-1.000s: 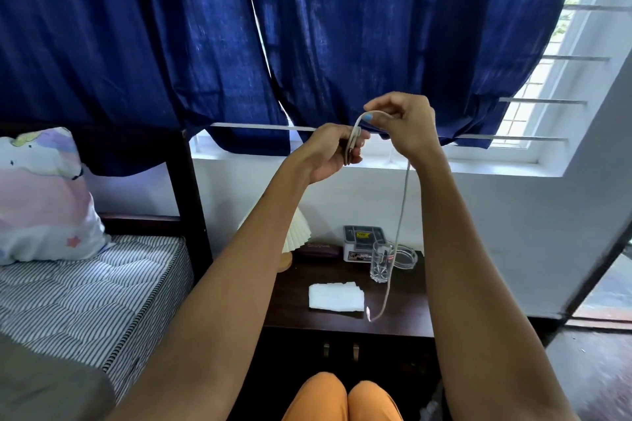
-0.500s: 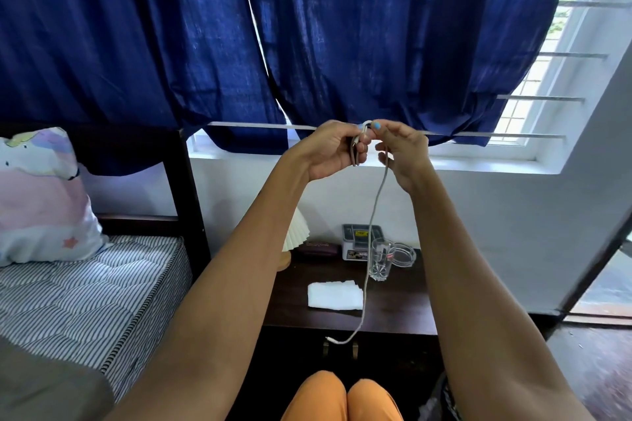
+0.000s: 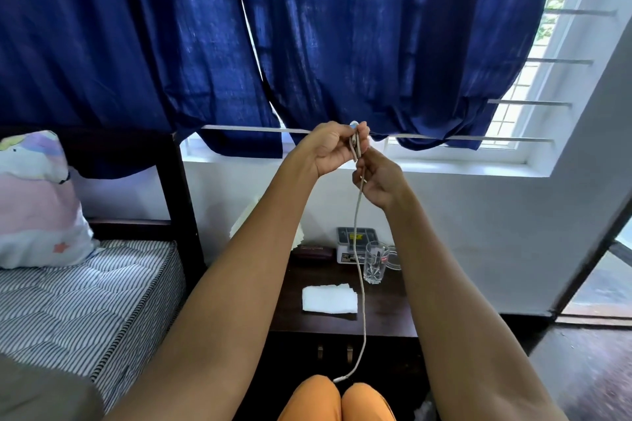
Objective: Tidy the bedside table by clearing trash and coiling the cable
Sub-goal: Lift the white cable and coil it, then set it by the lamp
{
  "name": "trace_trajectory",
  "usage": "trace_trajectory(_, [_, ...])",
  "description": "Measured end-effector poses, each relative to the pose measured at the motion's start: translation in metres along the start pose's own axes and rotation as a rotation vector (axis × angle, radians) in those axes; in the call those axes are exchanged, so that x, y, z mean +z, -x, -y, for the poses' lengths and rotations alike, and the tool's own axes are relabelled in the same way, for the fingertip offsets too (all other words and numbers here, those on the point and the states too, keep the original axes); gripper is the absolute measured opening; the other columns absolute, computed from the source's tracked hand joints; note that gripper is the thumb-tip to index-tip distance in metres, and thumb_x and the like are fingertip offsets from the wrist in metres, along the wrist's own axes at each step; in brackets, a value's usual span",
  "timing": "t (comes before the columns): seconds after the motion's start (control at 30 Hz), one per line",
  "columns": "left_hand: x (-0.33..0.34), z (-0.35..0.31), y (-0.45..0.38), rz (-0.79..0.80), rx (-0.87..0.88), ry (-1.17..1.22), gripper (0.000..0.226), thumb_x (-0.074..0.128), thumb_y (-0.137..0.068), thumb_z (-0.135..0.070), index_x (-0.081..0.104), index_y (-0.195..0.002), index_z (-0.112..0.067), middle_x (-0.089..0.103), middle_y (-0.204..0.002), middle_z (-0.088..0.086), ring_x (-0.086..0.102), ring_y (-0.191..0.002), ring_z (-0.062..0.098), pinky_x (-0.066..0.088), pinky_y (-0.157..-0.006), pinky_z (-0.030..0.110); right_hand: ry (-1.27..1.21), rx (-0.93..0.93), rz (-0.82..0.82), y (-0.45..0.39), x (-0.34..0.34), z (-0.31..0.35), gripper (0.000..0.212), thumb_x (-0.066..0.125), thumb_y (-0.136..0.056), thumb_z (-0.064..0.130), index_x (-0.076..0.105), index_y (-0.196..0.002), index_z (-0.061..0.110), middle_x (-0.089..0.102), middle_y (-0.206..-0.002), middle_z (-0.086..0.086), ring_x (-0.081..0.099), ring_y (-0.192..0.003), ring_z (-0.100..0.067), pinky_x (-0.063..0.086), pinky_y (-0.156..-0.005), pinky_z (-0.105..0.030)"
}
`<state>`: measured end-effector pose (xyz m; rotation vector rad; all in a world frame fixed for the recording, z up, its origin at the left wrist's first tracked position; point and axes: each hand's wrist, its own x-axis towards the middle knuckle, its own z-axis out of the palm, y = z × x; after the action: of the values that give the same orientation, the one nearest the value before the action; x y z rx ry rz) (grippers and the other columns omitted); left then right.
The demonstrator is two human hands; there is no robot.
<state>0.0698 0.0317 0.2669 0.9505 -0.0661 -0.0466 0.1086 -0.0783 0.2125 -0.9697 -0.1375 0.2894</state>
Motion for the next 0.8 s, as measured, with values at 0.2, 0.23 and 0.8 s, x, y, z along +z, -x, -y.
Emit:
trace_trajectory(0.2, [0.004,-0.002,-0.011,-0.196,0.148,0.052,0.024,0.042,-0.097,0.000,0.058,-0.079,0.002,0.063,-0.057,0.006,0.057,-0.068,0.013,0.053,-0.068,0.024,0.296,0.043,-0.034,0.017,0.019,-0.007,0.019,0.047,-0.097,0.012,0.061,-0.103,0.001,0.057,-0.069,-0.008,0.050,-0.052,-0.011,0.047,-0.048,-0.019])
trace_trajectory(0.23, [0.004,-0.002,-0.014,-0.237,0.172,0.008,0.024,0.043,-0.097,-0.001,0.058,-0.078,0.001,0.063,-0.060,0.006,0.057,-0.067,0.013,0.053,-0.069,0.024,0.398,0.050,-0.037,0.021,0.022,-0.007,0.019,0.047,-0.097,0.012,0.061,-0.101,0.000,0.056,-0.067,-0.009,0.050,-0.052,-0.013,0.047,-0.047,-0.019])
trace_trajectory(0.8, [-0.018,0.000,-0.006,-0.311,0.304,-0.869,0.026,0.035,-0.094,-0.002,0.040,-0.070,-0.011,0.037,-0.067,0.007,0.032,-0.059,0.015,0.031,-0.053,0.023,1.484,-0.593,-0.142,0.046,0.057,0.062,0.017,0.060,-0.082,0.007,0.075,-0.084,0.015,0.071,-0.092,-0.007,0.064,-0.087,-0.027,0.055,-0.077,-0.039])
